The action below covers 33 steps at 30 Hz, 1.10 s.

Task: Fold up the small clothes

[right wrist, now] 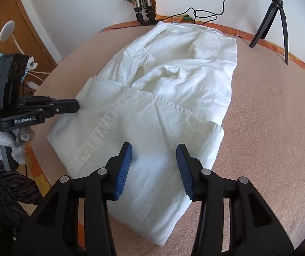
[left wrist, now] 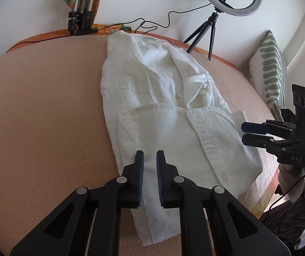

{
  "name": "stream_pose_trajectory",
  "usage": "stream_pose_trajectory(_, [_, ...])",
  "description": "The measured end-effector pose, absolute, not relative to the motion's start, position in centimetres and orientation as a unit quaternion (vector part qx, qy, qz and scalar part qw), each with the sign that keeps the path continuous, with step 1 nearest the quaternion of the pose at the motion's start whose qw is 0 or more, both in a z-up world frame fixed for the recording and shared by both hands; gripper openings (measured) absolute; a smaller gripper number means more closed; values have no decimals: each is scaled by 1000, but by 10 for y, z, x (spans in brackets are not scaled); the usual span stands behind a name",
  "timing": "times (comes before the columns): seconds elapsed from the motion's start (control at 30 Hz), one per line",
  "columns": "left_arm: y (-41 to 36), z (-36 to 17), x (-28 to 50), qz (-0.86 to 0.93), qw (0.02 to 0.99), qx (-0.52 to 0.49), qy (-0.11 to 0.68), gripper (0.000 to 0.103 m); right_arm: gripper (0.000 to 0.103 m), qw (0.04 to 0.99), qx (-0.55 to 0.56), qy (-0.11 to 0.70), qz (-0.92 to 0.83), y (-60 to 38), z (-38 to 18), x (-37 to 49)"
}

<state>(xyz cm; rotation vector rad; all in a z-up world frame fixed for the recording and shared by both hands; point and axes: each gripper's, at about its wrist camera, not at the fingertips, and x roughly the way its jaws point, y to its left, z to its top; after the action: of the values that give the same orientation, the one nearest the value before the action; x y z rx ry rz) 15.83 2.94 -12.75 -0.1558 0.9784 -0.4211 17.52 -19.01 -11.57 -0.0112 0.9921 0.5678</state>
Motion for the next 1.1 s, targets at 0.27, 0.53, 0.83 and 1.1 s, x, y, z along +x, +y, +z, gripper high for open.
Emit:
stream_pose_trajectory(0.27, [37,-98,211,-205,869,-72,445,46,47,861,87,443,235,-241,-86,220])
stream_pose_trajectory(0.53, [55,-110,290,-195,863,-79,459,46,47,842,134,468,232,-267,-97,297])
stream_pose_trajectory(0.83, [45,-146,355,-187,858,-44,476,46,47,824,166,490,232,-268,-132,375])
stream_pose_trajectory(1.1, [41,-154,405,-192,857,-77,472,46,47,810,188,500,243,-255,-154,423])
